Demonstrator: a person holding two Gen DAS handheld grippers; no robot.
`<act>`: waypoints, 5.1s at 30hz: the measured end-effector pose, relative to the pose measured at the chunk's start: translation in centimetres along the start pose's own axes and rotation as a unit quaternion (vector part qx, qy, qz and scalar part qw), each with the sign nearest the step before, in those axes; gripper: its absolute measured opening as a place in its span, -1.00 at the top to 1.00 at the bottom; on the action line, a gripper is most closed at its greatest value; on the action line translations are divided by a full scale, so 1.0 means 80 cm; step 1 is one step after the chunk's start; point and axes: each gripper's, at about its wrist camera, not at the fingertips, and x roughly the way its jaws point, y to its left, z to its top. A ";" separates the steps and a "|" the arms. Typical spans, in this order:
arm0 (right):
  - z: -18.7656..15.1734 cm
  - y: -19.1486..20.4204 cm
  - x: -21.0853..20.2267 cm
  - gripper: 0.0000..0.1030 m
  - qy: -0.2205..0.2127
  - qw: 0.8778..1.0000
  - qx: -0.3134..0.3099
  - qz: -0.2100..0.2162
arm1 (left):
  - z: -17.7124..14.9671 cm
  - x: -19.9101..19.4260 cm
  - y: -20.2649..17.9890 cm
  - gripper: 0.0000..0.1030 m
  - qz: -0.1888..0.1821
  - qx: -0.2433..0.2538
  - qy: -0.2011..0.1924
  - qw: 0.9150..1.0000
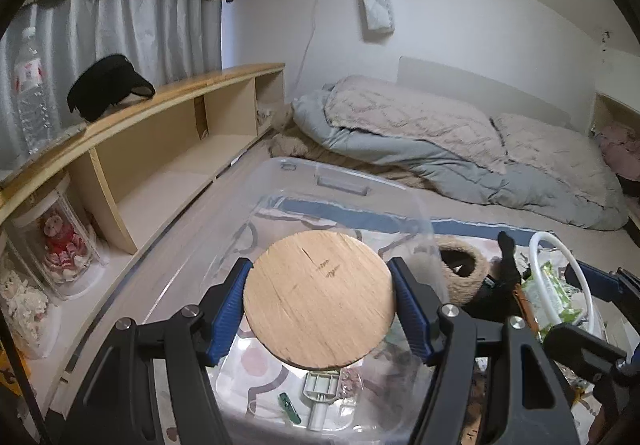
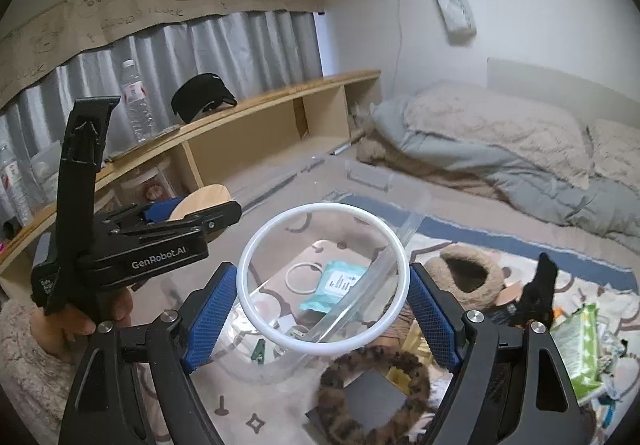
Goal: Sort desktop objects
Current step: 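Carry the coaster and ring with both tools over the clear plastic box, then open the left tool to drop the coaster into the clear box, then lower the white ring into the clear box with the right tool, then move both tools away from the box toward the cluttered pile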
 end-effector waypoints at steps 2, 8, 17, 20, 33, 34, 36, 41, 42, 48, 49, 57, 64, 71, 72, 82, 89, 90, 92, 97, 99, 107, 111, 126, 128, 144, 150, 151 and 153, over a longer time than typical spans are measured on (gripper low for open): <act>0.003 -0.007 0.010 -0.64 0.002 1.000 0.007 0.003 | 0.001 0.016 0.001 -0.32 0.001 -0.003 0.011 1.000; 0.013 -0.014 0.030 -0.64 0.003 1.000 0.012 0.003 | -0.005 0.053 0.010 -0.32 0.017 0.004 0.058 0.998; 0.022 -0.010 0.054 -0.64 0.006 1.000 0.011 0.008 | -0.003 0.093 0.029 -0.32 0.030 -0.020 0.111 0.993; 0.021 -0.007 0.058 -0.64 0.010 1.000 0.005 0.009 | -0.006 0.101 0.032 -0.32 0.032 -0.020 0.126 0.991; 0.017 0.000 0.061 -0.64 0.023 1.000 0.004 0.009 | -0.017 0.126 0.043 -0.32 0.030 -0.016 0.179 0.983; 0.016 0.001 0.061 -0.64 0.024 1.000 0.004 0.009 | -0.019 0.127 0.043 -0.32 0.031 -0.014 0.183 0.983; 0.016 0.002 0.059 -0.64 0.024 1.000 0.004 0.009 | -0.021 0.130 0.043 -0.32 0.035 -0.009 0.187 0.982; 0.015 0.004 0.058 -0.64 0.025 1.000 0.006 0.011 | -0.023 0.131 0.045 -0.32 0.041 -0.010 0.185 0.982; 0.015 0.004 0.058 -0.64 0.025 1.000 0.006 0.011 | -0.023 0.131 0.046 -0.32 0.040 -0.013 0.183 0.982; 0.012 0.006 0.064 -0.64 0.033 0.999 0.008 0.014 | -0.020 0.122 0.042 -0.68 0.043 -0.009 0.167 0.985; 0.012 0.006 0.065 -0.64 0.034 0.999 0.008 0.014 | -0.020 0.120 0.041 -0.68 0.045 -0.006 0.164 0.985; 0.010 0.008 0.071 -0.64 0.038 0.999 0.008 0.014 | -0.019 0.112 0.033 -0.68 0.037 0.005 0.155 0.987; 0.009 0.011 0.081 -0.64 0.046 0.999 0.012 0.013 | -0.014 0.093 0.036 -0.68 0.026 -0.006 0.135 0.990; 0.008 0.016 0.100 -0.64 0.058 0.998 0.015 0.010 | -0.003 0.060 0.044 -0.68 0.013 -0.025 0.096 0.995; 0.008 0.018 0.104 -0.64 0.060 0.998 0.015 0.011 | -0.002 0.055 0.044 -0.68 0.012 -0.027 0.090 0.995; 0.005 0.030 0.154 -0.64 0.101 0.994 0.040 0.024 | 0.006 0.002 0.058 -0.68 0.043 -0.021 0.004 0.999; -0.002 0.040 0.184 -0.64 0.139 0.988 0.062 0.032 | 0.010 -0.026 0.087 -0.68 0.076 -0.057 -0.046 0.994; -0.003 0.042 0.188 -0.64 0.145 0.987 0.064 0.031 | 0.010 -0.029 0.091 -0.68 0.078 -0.061 -0.052 0.994; -0.006 0.048 0.196 -0.64 0.156 0.985 0.064 0.030 | 0.009 -0.033 0.096 -0.68 0.082 -0.066 -0.059 0.993; -0.006 0.059 0.206 -0.64 0.177 0.983 0.053 0.015 | 0.007 -0.032 0.106 -0.68 0.088 -0.068 -0.058 0.992; -0.006 0.061 0.209 -0.64 0.185 0.981 0.052 0.008 | 0.005 -0.030 0.108 -0.68 0.089 -0.069 -0.054 0.992; -0.010 0.063 0.217 -0.64 0.208 0.977 0.046 -0.005 | 0.003 -0.030 0.113 -0.68 0.083 -0.075 -0.049 0.992; -0.011 0.065 0.219 -0.64 0.211 0.977 0.043 -0.008 | 0.002 -0.031 0.111 -0.68 0.082 -0.071 -0.049 0.993; -0.009 0.074 0.219 -0.67 0.207 0.978 0.023 -0.008 | 0.001 -0.033 0.112 -0.68 0.085 -0.066 -0.052 0.993; -0.007 0.073 0.218 -0.88 0.205 0.978 0.026 -0.005 | 0.001 -0.033 0.112 -0.68 0.085 -0.066 -0.052 0.993; -0.004 0.074 0.208 -0.89 0.174 0.984 0.023 -0.006 | -0.002 -0.036 0.110 -0.68 0.086 -0.057 -0.051 0.993; -0.002 0.077 0.192 -1.00 0.139 0.990 0.018 -0.004 | -0.003 -0.040 0.104 -0.68 0.087 -0.052 -0.052 0.994; -0.001 0.079 0.189 -1.00 0.133 0.991 0.017 -0.005 | -0.003 -0.041 0.104 -0.68 0.087 -0.052 -0.052 0.994; 0.002 0.079 0.183 -1.00 0.121 0.992 0.017 -0.008 | -0.003 -0.043 0.102 -0.68 0.087 -0.051 -0.052 0.994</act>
